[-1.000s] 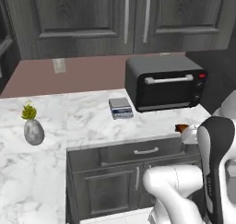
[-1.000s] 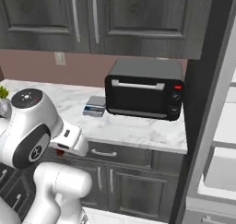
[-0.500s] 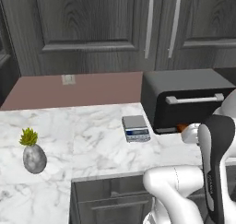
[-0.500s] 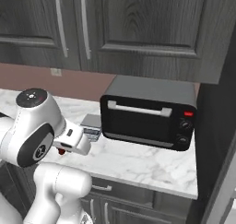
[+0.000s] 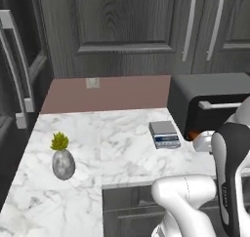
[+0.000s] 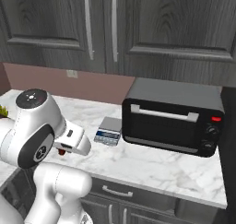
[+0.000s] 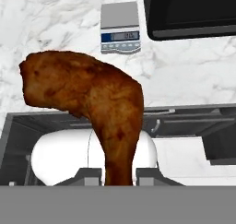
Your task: Take the chicken drumstick from the fridge and place it on the digital scale on the counter by the fridge. Wait a few seconds for a reading, then move it to the plate on the dining counter.
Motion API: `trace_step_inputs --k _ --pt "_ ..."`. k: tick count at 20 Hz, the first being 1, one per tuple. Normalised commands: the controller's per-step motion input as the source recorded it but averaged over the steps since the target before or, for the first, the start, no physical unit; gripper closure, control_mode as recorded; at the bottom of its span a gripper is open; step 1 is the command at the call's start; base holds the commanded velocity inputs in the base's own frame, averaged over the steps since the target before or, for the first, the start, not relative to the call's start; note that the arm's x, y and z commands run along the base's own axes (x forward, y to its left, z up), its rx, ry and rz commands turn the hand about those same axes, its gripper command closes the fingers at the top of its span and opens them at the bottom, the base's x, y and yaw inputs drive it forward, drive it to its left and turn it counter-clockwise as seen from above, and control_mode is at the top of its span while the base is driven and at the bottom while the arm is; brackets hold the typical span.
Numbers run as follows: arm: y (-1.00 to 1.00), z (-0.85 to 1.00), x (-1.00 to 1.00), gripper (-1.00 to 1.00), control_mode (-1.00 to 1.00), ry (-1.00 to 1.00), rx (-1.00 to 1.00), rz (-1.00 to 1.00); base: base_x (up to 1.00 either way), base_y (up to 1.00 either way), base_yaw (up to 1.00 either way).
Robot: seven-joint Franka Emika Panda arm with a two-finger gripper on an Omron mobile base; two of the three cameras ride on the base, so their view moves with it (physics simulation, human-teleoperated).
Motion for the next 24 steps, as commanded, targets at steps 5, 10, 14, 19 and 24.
trace_step_inputs --k 5,10,14,19,24 --pt "0.0 0.0 0.0 1.0 1.0 0.0 0.0 0.0 0.4 0.58 0.0" --pt "0.0 0.0 0.0 1.0 1.0 0.0 0.0 0.0 0.24 0.07 0.0" --pt "0.0 0.0 0.0 1.0 1.0 0.0 0.0 0.0 0.0 0.0 0.0" --pt "0.0 0.0 0.0 1.0 1.0 0.0 0.0 0.0 0.0 0.0 0.0" --pt "0.0 0.0 0.0 1.0 1.0 0.0 0.0 0.0 0.05 0.0 0.0"
